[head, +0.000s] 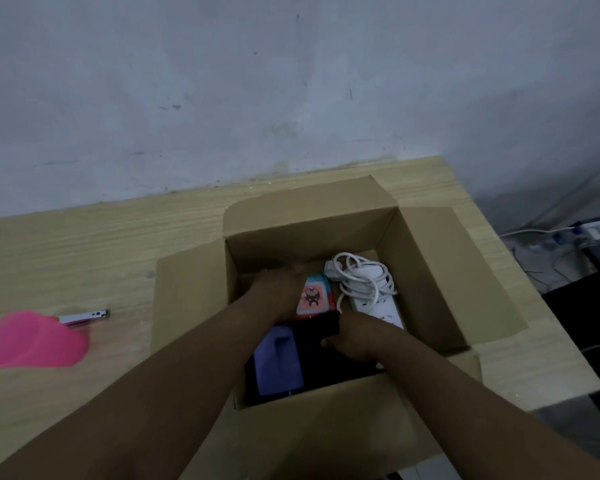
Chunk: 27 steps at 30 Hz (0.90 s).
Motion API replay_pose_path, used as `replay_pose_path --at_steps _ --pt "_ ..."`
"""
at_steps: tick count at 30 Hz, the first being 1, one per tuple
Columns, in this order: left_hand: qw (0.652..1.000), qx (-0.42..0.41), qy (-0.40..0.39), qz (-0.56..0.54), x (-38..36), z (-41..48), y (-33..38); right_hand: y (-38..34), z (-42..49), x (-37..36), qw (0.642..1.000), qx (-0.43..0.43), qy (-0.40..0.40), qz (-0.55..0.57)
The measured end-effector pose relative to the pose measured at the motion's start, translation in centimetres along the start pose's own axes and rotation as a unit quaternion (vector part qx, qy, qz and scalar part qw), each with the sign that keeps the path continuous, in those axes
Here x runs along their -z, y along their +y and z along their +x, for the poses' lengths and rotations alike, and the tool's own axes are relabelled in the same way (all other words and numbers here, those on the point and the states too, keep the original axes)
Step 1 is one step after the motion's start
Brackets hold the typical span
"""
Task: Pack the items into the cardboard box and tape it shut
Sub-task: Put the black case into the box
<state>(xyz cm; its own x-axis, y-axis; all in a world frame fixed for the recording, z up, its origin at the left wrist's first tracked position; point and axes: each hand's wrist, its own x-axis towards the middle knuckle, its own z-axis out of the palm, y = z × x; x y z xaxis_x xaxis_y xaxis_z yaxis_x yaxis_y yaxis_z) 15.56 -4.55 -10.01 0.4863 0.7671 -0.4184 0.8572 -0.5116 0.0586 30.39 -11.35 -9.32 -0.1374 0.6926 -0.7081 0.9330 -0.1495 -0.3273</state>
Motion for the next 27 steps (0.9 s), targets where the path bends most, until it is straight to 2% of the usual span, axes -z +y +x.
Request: replay_pose_path --at_steps 8,12,17,20,23,27 --pt "0.998 0.027 -0.007 0.063 -0.8 0.0 0.1 0.9 0.2 -0.1 0.999 0.0 0.015 0.039" --pt "0.995 0.041 -0.029 0.09 -0.9 -0.2 0.2 0.9 0.1 0.3 1.0 -0.005 -0.015 0.027" --pt "0.992 0.073 -0.091 0.048 0.0 -0.2 -1.7 0.9 0.1 1.0 0.998 -0.018 -0.063 -0.001" --pt "0.993 0.07 -0.092 0.023 0.1 -0.3 -1.8 0.6 0.2 1.1 0.997 -0.024 -0.07 -0.009" --pt "0.991 0.073 -0.1 0.045 -0.1 -0.5 -1.4 0.3 0.1 0.9 0.996 -0.025 -0.079 -0.019" --pt "0.981 0.085 -0.105 0.138 -0.1 -0.6 -1.1 0.2 0.0 0.6 0.995 -0.028 -0.087 -0.03"
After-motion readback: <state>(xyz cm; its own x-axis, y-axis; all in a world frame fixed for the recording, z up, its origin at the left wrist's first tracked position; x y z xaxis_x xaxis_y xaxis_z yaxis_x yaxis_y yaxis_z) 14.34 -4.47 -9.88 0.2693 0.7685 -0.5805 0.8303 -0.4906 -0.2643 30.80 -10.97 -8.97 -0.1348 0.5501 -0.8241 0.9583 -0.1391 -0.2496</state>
